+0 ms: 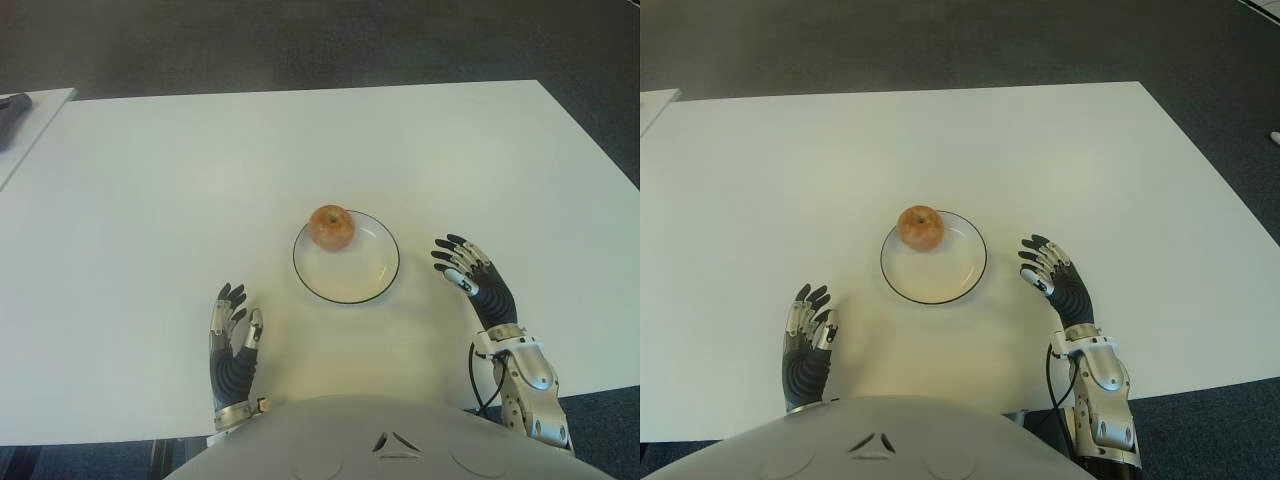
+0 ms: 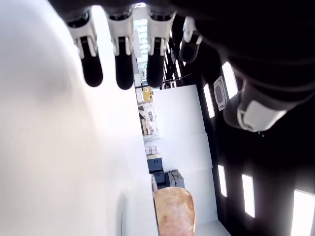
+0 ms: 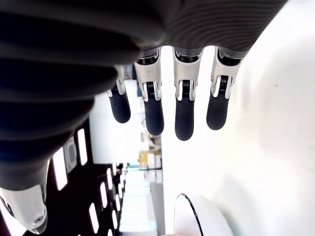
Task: Put the apples into the plate.
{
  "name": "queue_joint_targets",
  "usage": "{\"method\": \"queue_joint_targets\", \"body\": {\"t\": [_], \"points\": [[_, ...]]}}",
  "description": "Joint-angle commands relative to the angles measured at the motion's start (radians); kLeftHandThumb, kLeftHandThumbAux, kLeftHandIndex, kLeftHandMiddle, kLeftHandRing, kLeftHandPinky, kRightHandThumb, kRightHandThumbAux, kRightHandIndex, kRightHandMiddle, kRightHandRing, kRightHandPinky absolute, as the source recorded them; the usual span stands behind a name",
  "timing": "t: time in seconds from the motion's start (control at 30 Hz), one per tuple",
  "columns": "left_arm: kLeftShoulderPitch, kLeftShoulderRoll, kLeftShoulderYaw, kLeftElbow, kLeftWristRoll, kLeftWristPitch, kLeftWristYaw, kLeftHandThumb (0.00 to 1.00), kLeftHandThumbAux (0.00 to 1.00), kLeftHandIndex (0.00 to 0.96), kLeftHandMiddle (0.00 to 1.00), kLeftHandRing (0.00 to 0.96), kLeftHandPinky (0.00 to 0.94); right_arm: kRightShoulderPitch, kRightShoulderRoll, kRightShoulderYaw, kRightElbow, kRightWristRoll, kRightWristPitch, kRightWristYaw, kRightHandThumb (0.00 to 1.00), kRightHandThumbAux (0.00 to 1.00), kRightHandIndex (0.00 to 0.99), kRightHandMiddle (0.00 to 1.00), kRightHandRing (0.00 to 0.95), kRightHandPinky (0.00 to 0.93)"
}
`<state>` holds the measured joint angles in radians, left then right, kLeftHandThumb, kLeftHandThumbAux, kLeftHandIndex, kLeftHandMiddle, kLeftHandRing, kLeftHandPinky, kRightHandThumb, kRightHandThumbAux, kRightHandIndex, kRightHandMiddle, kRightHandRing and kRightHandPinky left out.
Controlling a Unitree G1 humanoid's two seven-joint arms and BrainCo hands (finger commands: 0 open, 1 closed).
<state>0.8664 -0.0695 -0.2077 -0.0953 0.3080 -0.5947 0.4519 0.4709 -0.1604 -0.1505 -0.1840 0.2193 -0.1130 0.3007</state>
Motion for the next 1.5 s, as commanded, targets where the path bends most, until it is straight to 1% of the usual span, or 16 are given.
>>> {"method": "queue_joint_targets", "body": {"t": [0.03,0.2,0.47,0.7,0.83,0.93,1.07,1.33,1.5], "points": [[0.013,0.006,0.011,-0.001,-0.021,0.008,-0.028,0.048,0.428,0.107,0.181,0.19,0.207,0.053,0.018,-0.006,0.02,0.0,-0.04,-0.001,0.397,0.622,0.144,0.211,0.231,0.26],[-0.002,0.011,0.022,0.021,-0.032,-0.016,-0.037,0.047,0.418,0.112,0.182,0.191,0.21,0.075,0.04,0.002,0.025,0.001,-0.063,-0.01,0.392,0.622,0.133,0.21,0.236,0.272],[-0.035,0.024,0.04,0.084,-0.087,-0.075,-0.071,0.049,0.402,0.117,0.164,0.167,0.177,0.112,0.086,0.028,0.021,0.011,-0.095,-0.021,0.425,0.61,0.123,0.218,0.253,0.299],[-0.061,0.033,0.063,0.131,-0.123,-0.135,-0.105,0.059,0.404,0.12,0.148,0.149,0.167,0.128,0.106,0.029,0.037,0.018,-0.125,-0.017,0.437,0.601,0.129,0.226,0.261,0.305],[-0.065,0.026,0.073,0.131,-0.137,-0.136,-0.122,0.066,0.4,0.125,0.154,0.158,0.182,0.116,0.105,0.022,0.087,0.043,-0.17,0.017,0.441,0.596,0.135,0.231,0.264,0.306],[-0.065,0.022,0.081,0.133,-0.147,-0.133,-0.135,0.072,0.39,0.129,0.161,0.168,0.194,0.115,0.106,0.024,0.099,0.045,-0.188,0.026,0.437,0.594,0.139,0.233,0.264,0.303],[-0.067,0.013,0.088,0.142,-0.165,-0.128,-0.15,0.091,0.376,0.128,0.157,0.164,0.19,0.132,0.108,0.03,0.11,0.035,-0.21,0.026,0.423,0.602,0.142,0.233,0.262,0.302],[-0.06,0.008,0.097,0.141,-0.161,-0.153,-0.164,0.102,0.393,0.13,0.151,0.163,0.19,0.145,0.116,0.043,0.13,0.034,-0.253,0.031,0.415,0.607,0.143,0.238,0.264,0.305],[-0.054,0.007,0.1,0.126,-0.155,-0.138,-0.173,0.095,0.396,0.13,0.154,0.166,0.197,0.162,0.125,0.052,0.131,0.018,-0.26,0.009,0.411,0.608,0.145,0.244,0.27,0.311]]}}
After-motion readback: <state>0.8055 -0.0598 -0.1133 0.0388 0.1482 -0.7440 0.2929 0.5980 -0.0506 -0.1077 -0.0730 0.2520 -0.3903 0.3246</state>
